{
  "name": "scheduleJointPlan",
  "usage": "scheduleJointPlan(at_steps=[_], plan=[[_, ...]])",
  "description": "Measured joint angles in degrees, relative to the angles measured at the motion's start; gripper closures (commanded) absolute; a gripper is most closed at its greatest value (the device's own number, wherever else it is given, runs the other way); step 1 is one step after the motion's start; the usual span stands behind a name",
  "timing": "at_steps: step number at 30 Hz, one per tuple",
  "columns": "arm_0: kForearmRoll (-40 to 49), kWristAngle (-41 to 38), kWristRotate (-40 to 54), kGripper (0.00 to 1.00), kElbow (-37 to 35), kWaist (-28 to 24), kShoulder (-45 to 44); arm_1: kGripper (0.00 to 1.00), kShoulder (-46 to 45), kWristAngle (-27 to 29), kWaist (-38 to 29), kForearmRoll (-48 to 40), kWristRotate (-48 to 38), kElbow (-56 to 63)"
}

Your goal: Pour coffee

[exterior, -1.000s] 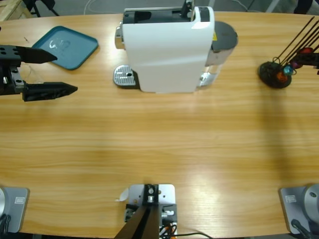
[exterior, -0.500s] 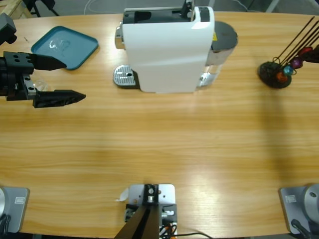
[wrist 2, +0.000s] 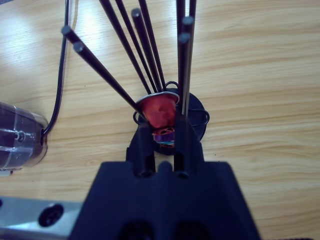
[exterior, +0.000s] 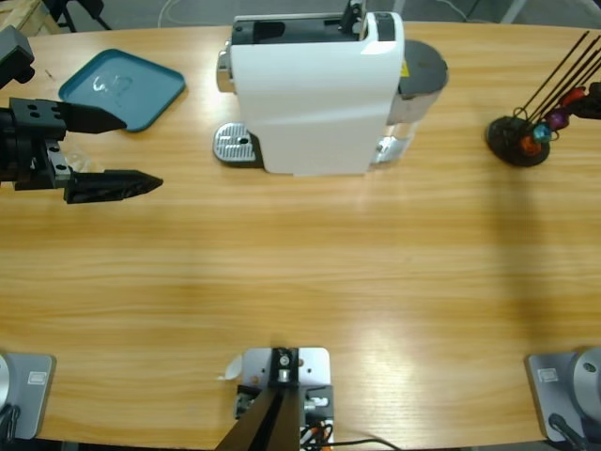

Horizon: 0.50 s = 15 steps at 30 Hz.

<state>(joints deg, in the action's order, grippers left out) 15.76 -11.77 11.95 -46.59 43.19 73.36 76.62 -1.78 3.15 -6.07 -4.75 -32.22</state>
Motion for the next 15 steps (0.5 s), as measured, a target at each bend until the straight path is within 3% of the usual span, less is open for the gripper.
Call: scheduleJointPlan(at_steps=[15], plan=[[-0.1,0.0,-0.1,0.0,0.3,0.0,0.0,1.0,-7.6,1.0,0.0,9.6,-6.4,-9.5]])
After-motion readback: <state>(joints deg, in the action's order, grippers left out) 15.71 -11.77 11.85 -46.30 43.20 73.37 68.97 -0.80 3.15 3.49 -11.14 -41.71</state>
